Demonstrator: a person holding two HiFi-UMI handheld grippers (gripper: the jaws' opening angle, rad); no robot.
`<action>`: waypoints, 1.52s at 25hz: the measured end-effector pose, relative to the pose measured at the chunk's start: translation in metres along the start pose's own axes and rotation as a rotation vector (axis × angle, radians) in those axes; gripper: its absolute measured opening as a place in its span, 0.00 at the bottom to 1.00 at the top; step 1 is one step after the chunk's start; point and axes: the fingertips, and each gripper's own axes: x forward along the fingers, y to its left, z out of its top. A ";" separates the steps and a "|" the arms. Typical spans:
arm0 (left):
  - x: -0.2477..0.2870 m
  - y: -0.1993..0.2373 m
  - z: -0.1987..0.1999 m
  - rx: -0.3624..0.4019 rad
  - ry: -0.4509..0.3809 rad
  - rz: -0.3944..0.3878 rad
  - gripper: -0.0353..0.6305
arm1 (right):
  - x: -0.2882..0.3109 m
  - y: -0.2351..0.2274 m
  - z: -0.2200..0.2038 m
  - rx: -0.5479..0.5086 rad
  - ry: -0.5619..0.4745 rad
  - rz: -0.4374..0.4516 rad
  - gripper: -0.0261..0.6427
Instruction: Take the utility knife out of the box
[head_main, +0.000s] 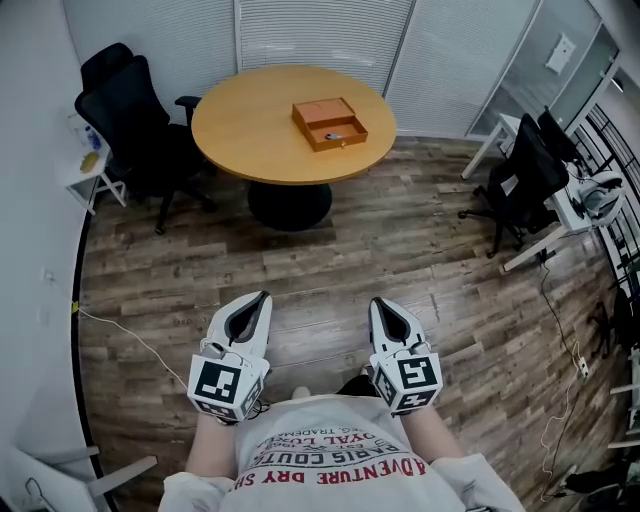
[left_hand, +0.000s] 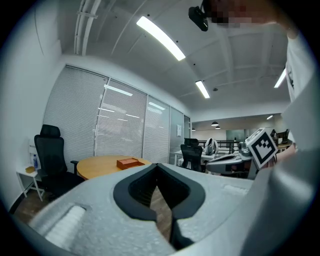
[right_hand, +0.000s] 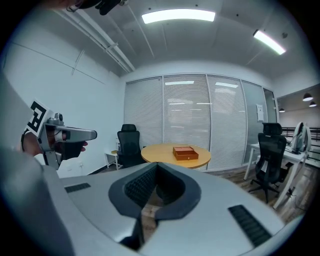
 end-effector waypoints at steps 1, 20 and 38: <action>0.004 0.001 -0.001 -0.002 0.001 -0.001 0.05 | 0.003 -0.001 -0.002 -0.002 0.005 0.004 0.05; 0.180 -0.010 0.008 -0.028 0.032 0.185 0.05 | 0.131 -0.168 0.015 -0.017 0.031 0.173 0.05; 0.355 -0.039 0.014 -0.071 0.103 0.280 0.05 | 0.224 -0.338 0.018 -0.035 0.120 0.264 0.05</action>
